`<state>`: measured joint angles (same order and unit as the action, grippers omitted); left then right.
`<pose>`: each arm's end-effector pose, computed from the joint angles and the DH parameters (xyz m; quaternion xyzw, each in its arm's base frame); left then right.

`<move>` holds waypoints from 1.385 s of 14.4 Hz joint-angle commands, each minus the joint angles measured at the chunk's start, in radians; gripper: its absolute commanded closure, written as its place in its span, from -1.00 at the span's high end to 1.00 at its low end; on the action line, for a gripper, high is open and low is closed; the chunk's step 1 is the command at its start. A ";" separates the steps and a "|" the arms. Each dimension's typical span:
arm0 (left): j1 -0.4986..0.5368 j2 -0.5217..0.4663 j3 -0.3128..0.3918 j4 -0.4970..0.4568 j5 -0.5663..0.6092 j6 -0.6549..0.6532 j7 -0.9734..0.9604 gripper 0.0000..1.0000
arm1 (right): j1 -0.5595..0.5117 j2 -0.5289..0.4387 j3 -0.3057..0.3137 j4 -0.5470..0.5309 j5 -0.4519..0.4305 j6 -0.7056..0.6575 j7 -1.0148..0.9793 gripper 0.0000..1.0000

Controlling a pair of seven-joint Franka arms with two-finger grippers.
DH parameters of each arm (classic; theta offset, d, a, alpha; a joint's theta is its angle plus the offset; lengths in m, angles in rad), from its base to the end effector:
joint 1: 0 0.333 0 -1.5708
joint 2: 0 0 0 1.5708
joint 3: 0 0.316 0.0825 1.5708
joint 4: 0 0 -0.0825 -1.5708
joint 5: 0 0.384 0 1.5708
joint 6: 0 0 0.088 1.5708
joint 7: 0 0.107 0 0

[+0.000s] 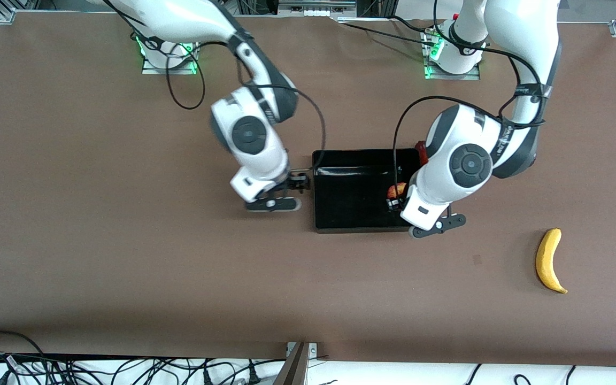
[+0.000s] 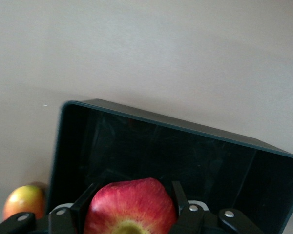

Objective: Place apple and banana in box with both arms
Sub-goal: 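Carry the small red apple toward the box with the left gripper, then lower the apple into the box while the right gripper returns to rest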

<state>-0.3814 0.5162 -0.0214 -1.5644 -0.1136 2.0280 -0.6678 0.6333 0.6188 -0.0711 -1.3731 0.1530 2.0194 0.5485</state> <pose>0.6290 -0.2729 0.3407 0.9853 0.1592 -0.0509 0.0344 0.6036 0.4032 0.3574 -0.9985 0.0185 0.0133 0.0492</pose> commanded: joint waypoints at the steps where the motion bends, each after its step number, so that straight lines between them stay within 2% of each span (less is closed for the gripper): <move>1: -0.077 -0.031 0.008 -0.094 -0.003 0.107 -0.080 -1.00 | -0.070 -0.117 -0.042 -0.030 0.022 -0.073 -0.076 1.00; 5: -0.146 -0.047 -0.018 -0.218 0.040 0.279 -0.214 -1.00 | -0.138 -0.243 -0.101 -0.055 0.046 -0.212 -0.154 1.00; 7: -0.163 -0.045 -0.038 -0.275 0.118 0.339 -0.300 -1.00 | -0.138 -0.344 -0.148 -0.140 0.045 -0.248 -0.218 1.00; 10: -0.171 -0.039 -0.071 -0.332 0.158 0.400 -0.367 -1.00 | -0.138 -0.505 -0.228 -0.286 0.037 -0.269 -0.318 1.00; 13: -0.177 -0.027 -0.095 -0.365 0.201 0.440 -0.438 -1.00 | -0.164 -0.602 -0.262 -0.325 0.004 -0.352 -0.369 1.00; 15: -0.191 -0.019 -0.109 -0.373 0.207 0.445 -0.478 -1.00 | -0.219 -0.643 -0.236 -0.325 -0.074 -0.390 -0.445 1.00; 17: -0.203 -0.005 -0.114 -0.373 0.210 0.446 -0.507 -1.00 | -0.346 -0.666 -0.155 -0.325 -0.084 -0.412 -0.514 1.00; 20: -0.205 0.040 -0.141 -0.370 0.322 0.475 -0.617 -1.00 | -0.524 -0.665 -0.034 -0.316 -0.105 -0.415 -0.619 1.00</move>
<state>-0.5821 0.5290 -0.1462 -1.9255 0.1278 2.4626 -1.1927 0.2236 -0.0326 -0.1953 -1.6748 0.0674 1.6068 -0.0090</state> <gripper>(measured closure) 0.361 0.000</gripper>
